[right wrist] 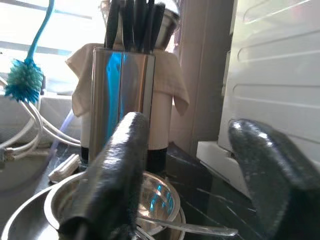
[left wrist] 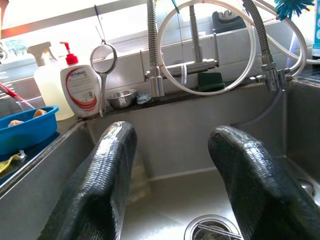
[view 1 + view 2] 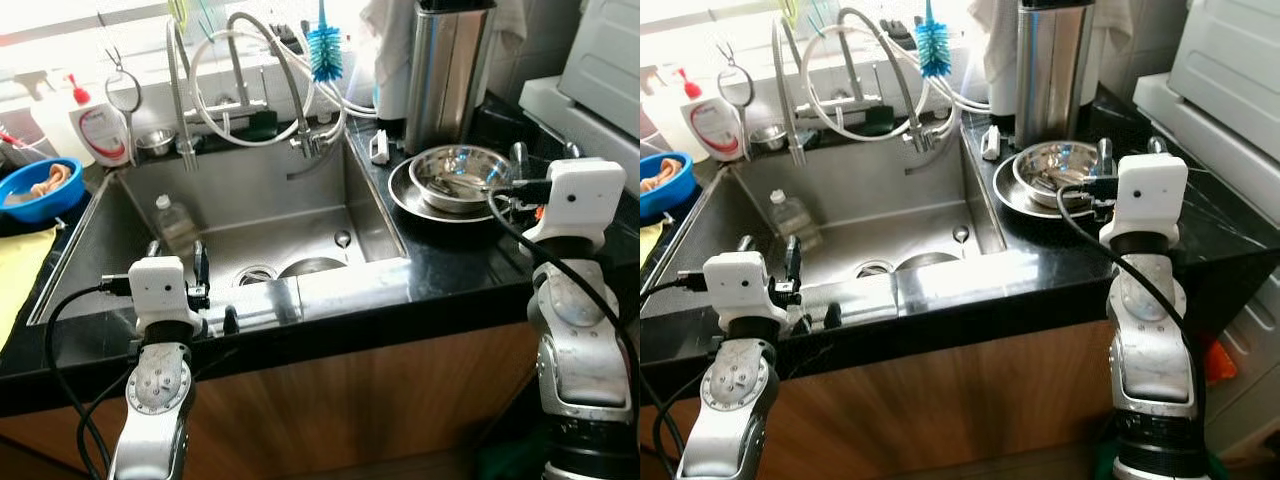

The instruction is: Kitchen organization

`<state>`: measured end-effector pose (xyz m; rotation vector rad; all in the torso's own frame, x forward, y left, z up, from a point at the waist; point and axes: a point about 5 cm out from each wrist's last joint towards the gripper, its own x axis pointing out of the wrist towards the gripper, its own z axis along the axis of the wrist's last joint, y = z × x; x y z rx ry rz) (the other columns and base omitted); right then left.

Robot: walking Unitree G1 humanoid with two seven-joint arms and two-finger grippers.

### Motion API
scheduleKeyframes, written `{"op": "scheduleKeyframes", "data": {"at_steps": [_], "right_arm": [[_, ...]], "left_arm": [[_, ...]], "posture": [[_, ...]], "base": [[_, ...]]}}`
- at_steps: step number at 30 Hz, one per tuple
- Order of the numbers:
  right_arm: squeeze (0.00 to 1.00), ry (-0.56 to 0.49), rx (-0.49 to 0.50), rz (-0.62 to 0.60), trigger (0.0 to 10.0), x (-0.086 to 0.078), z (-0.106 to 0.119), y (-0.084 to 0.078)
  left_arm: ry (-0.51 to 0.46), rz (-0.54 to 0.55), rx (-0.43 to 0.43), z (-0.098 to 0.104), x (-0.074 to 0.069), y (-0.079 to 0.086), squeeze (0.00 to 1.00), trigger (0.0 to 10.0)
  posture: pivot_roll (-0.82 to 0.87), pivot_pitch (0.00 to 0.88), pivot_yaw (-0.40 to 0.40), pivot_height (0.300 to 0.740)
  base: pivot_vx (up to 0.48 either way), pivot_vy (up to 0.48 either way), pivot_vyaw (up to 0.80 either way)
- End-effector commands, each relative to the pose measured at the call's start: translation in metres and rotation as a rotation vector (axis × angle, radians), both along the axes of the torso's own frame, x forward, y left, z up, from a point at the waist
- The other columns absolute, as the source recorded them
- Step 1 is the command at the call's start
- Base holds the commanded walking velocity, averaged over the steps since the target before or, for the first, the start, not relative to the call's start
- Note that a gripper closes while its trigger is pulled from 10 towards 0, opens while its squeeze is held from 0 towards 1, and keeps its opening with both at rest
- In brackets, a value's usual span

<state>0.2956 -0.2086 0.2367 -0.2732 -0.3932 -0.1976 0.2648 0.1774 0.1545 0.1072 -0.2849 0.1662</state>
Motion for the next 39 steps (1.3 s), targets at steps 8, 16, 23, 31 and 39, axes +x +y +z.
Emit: {"op": "scheduleKeyframes", "data": {"at_steps": [8,16,23,31,39], "right_arm": [[0.00,0.084,0.041,0.015,10.0,-0.008,-0.021,0.000],[0.00,0.150,0.121,-0.023,10.0,-0.006,-0.038,-0.008],[0.00,0.172,0.140,0.002,10.0,-0.002,-0.043,-0.002],[0.00,0.196,0.134,0.057,10.0,0.004,-0.044,0.007],[0.00,0.230,0.120,0.098,10.0,0.008,-0.049,0.015]], "left_arm": [[0.021,0.009,0.017,-0.004,-0.001,0.004,0.00,10.0],[0.022,0.011,0.020,-0.004,-0.001,0.005,0.00,10.0],[0.022,0.007,0.022,-0.004,-0.001,0.005,0.00,10.0],[0.021,0.008,0.016,-0.004,-0.001,0.003,0.00,10.0],[0.028,0.011,0.014,-0.006,-0.002,0.003,0.00,10.0]], "posture": [[-0.23,0.000,0.120,0.740],[-0.23,0.000,0.120,0.740],[-0.23,0.000,0.122,0.740],[-0.23,0.000,0.117,0.740],[-0.23,0.000,0.113,0.740]], "base": [[0.000,0.000,0.00],[0.000,0.000,0.00],[0.000,0.000,0.00],[0.000,0.000,0.00],[0.000,0.000,0.00]]}}
